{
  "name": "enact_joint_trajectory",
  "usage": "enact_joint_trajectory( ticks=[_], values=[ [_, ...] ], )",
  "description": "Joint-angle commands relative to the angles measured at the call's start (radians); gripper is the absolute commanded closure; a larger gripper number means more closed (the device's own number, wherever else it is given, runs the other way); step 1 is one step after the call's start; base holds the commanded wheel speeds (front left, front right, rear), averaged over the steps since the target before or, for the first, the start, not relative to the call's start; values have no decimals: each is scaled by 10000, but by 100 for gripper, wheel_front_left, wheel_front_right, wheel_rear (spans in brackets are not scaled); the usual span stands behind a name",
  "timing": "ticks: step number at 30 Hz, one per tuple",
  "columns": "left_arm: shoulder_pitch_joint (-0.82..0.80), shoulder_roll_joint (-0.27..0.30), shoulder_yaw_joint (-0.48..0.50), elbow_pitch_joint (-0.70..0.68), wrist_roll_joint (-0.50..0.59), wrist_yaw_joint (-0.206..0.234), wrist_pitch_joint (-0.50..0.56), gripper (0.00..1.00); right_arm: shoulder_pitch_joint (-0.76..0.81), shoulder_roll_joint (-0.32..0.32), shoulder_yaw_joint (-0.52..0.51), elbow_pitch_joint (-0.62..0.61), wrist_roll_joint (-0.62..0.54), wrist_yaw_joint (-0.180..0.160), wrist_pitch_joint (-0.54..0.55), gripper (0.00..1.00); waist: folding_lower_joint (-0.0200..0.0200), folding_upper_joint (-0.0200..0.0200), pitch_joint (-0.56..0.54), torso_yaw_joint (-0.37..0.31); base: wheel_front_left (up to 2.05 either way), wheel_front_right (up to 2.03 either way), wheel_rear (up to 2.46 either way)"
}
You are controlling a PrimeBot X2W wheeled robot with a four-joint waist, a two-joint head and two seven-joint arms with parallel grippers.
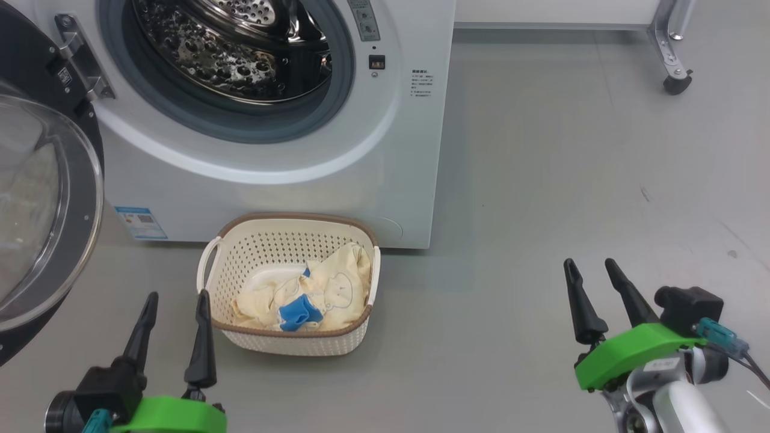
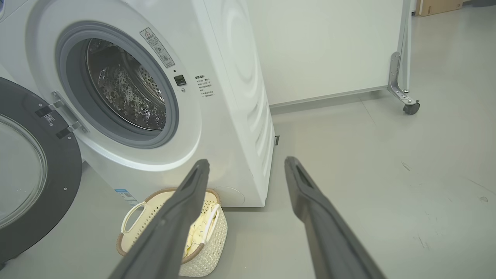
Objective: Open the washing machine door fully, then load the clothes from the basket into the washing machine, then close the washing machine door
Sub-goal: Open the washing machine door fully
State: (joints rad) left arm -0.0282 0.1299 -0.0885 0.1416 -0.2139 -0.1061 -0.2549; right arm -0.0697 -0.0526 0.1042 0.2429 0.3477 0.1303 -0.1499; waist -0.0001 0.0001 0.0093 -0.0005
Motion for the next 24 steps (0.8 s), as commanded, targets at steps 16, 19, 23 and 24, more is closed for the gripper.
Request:
enact_joint_trajectory(
  ticks=[16,19,23,24],
  values=[
    [-85,-63,545,-282,226,-149,-68,0,-371,23,181,-248,106,4,-199,0,1,-1,-15,133,0,0,0],
    [-69,-74,539,-260,281,-159,-68,0,-365,23,204,-216,124,4,-219,0,1,-1,-30,136,0,0,0],
    [-59,-92,524,-209,360,-167,-68,0,-357,23,196,-185,132,4,-235,0,1,-1,-37,157,0,0,0],
    [-58,-99,520,-203,383,-169,-68,0,-357,23,196,-181,130,4,-235,0,1,-1,-37,163,0,0,0]
  ],
)
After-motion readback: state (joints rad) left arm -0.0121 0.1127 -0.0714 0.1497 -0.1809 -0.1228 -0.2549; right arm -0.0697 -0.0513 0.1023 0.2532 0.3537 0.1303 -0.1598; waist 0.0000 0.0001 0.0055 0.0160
